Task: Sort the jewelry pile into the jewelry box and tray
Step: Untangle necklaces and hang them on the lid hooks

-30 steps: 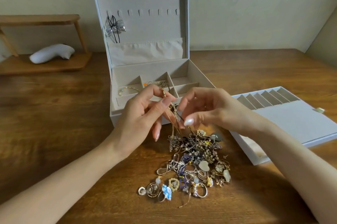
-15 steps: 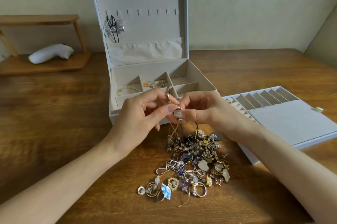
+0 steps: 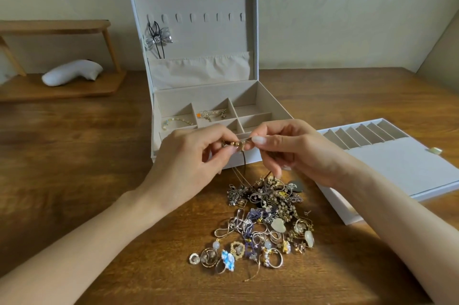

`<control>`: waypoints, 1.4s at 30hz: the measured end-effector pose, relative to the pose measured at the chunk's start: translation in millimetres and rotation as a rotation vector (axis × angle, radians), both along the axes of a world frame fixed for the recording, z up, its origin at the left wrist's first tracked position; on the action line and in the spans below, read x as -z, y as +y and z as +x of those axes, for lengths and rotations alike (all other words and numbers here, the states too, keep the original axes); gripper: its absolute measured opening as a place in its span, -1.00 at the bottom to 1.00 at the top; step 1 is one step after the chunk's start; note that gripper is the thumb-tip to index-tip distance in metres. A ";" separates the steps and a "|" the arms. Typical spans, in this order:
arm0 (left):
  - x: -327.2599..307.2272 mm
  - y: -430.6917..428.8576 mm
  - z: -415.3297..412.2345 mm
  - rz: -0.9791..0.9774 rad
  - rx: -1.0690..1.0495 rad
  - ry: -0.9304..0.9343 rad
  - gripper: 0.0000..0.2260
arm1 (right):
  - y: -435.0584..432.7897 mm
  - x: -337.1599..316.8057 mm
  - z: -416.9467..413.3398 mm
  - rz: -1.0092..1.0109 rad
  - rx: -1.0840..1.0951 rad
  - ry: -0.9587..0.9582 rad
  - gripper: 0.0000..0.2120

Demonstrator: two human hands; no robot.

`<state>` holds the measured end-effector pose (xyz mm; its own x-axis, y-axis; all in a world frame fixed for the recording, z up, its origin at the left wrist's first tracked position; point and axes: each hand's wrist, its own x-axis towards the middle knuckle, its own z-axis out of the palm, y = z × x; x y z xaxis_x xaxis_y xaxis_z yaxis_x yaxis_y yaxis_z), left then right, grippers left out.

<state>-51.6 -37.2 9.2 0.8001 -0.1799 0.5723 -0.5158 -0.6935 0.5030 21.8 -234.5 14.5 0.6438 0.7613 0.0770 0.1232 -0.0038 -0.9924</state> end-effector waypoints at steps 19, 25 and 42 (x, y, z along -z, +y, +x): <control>-18.9 -3.0 1.9 -0.544 0.236 0.446 -0.82 | 1.2 -0.6 -6.0 0.161 0.152 -0.202 -0.89; -42.0 -0.2 10.3 -0.569 0.294 0.407 -0.79 | -5.3 -2.6 -0.6 0.081 0.102 -0.148 -0.88; -26.2 -1.0 7.1 -0.707 0.355 0.433 -0.77 | -0.3 3.3 -3.2 -0.402 -0.016 -0.414 -0.61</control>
<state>-44.5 -38.2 35.4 0.9355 -0.1784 0.3050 -0.3073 0.0153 0.9515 18.7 -234.9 11.2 0.6100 0.7921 0.0224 0.5038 -0.3658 -0.7825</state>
